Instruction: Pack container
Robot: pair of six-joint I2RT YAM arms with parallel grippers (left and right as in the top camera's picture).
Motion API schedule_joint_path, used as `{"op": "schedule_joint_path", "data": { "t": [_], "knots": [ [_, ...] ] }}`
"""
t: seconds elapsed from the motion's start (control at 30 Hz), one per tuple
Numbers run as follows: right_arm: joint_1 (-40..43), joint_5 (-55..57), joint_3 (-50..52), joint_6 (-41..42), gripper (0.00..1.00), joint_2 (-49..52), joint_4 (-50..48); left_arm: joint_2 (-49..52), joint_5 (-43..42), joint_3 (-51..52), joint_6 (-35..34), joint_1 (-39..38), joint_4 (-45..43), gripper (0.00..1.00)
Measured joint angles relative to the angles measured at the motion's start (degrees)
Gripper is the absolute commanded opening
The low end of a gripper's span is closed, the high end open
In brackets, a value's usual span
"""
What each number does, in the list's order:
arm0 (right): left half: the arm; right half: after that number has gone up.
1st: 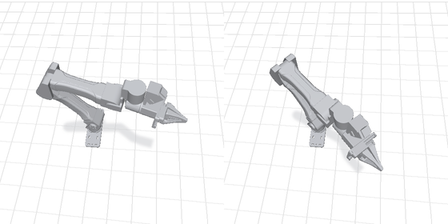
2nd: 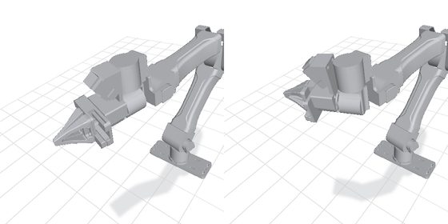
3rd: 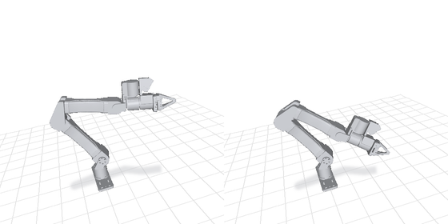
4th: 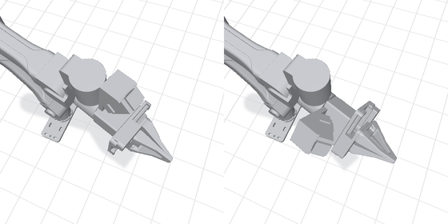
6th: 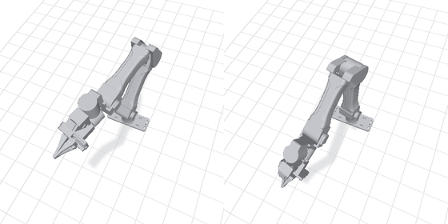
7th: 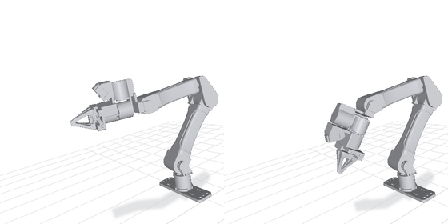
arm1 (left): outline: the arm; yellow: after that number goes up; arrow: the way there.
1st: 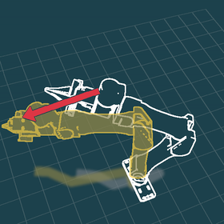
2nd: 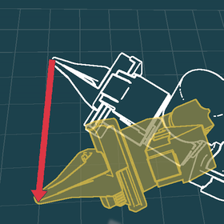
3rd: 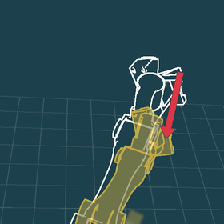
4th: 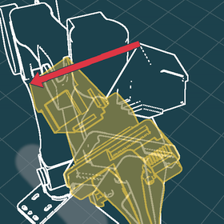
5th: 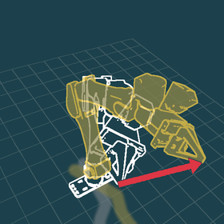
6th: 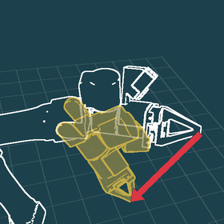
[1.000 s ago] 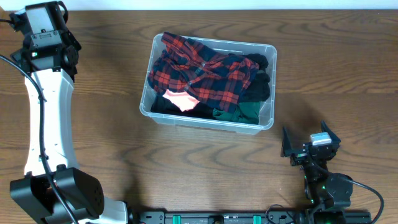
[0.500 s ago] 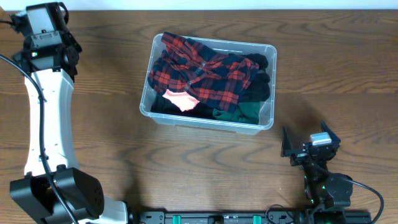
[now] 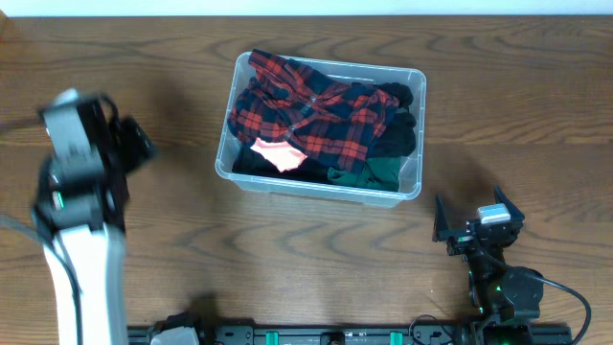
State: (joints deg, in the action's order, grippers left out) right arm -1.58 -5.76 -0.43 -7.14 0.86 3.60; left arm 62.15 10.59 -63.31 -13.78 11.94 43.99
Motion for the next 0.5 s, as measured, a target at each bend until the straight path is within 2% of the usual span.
{"op": "schedule_joint_path", "data": {
  "t": [0.1,0.27,0.5],
  "knots": [
    [0.0,0.0,0.0,-0.02,0.99,0.0,0.02,-8.35,-3.19,11.1,0.0,0.02,-3.43,0.98],
    [0.0,0.02,0.0,-0.02,0.99,0.0,0.0,-22.38,-8.2,30.4,0.0,0.02,-14.47,0.98],
    [0.0,0.02,0.0,-0.02,0.99,0.0,-0.02,-37.09,-11.28,49.81,-0.2,-0.22,-41.68,0.98]
  ]
}}
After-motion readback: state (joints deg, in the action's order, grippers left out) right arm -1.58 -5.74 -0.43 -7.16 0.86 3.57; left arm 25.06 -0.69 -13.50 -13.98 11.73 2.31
